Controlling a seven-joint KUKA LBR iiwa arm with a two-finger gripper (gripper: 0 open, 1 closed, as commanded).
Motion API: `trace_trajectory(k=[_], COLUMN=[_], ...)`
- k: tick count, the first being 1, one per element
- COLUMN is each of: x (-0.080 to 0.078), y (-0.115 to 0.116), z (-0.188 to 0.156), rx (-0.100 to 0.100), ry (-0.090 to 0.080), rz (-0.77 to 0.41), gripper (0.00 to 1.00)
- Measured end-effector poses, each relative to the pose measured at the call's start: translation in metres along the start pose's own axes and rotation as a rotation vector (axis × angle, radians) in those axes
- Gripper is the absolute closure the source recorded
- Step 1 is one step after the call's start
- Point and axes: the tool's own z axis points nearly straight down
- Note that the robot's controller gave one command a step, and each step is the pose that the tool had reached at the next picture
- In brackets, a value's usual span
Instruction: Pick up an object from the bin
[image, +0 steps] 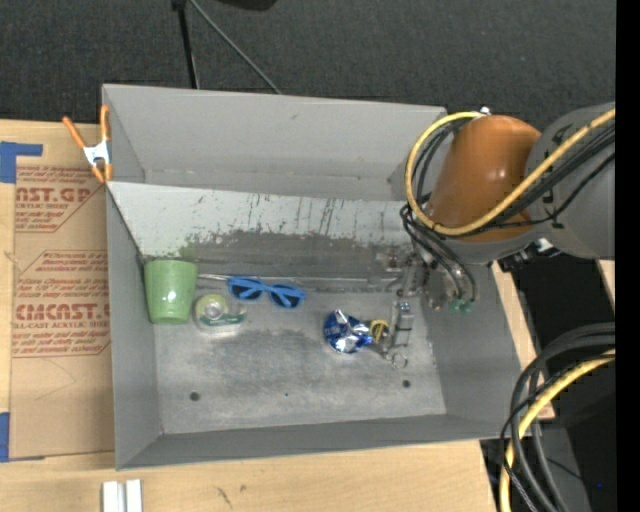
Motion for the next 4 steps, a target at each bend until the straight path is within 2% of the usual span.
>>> trace_trajectory(k=[1, 2, 3, 4], x=[0.015, 0.013, 0.013, 0.040], y=[0.003, 0.003, 0.003, 0.046], z=[0.104, 0.099, 0.100, 0.100], rx=[-0.002, -0.001, -0.001, -0.003], ry=[0.006, 0.001, 0.001, 0.003], rz=[0.027, 0.026, 0.026, -0.212], gripper=[0.00, 1.00, 0.00, 0.00])
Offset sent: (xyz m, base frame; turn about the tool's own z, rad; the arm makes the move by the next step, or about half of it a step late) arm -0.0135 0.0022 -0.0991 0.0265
